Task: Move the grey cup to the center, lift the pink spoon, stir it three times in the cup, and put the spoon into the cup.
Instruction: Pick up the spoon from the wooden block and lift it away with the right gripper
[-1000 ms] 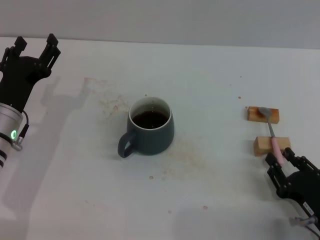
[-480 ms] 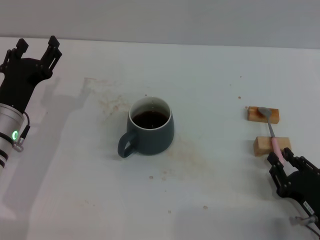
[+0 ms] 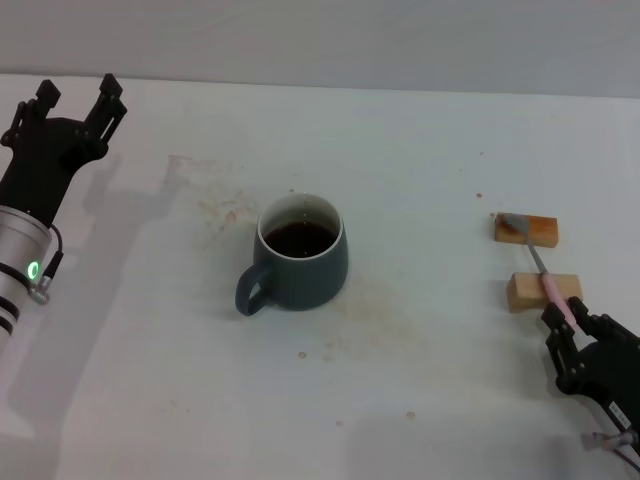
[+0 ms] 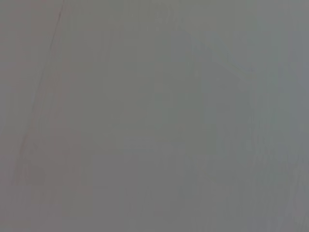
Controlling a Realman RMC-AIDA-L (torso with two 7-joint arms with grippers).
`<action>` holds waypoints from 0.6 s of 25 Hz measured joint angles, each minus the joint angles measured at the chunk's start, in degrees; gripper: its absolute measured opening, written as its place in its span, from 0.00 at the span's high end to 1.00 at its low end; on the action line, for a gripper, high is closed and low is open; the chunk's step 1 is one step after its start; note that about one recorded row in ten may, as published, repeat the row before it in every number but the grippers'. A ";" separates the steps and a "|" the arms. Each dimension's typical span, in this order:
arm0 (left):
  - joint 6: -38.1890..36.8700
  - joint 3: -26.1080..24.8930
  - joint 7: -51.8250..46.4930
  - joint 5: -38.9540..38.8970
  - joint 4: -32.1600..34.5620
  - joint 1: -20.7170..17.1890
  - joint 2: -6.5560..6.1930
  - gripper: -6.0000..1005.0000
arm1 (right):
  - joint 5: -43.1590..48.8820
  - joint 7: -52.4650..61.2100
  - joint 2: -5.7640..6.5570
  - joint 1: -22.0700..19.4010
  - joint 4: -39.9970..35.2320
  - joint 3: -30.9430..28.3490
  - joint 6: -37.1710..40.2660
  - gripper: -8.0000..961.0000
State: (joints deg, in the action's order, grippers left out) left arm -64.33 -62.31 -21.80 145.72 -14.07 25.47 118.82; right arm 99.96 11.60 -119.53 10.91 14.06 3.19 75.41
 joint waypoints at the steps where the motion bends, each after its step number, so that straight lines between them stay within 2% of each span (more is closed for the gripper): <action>1: 0.11 0.00 0.00 0.00 0.00 0.01 0.00 0.18 | -0.03 0.00 -0.02 -0.01 0.00 -0.01 0.00 0.77; 15: 0.63 0.09 0.00 -0.06 0.00 0.02 0.00 0.18 | -0.28 0.00 -0.09 0.07 -0.09 -0.13 0.00 0.84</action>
State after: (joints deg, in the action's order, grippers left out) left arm -63.70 -62.22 -21.80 145.66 -14.06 25.49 118.82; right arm 99.68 11.60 -119.62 10.98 13.97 3.06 75.41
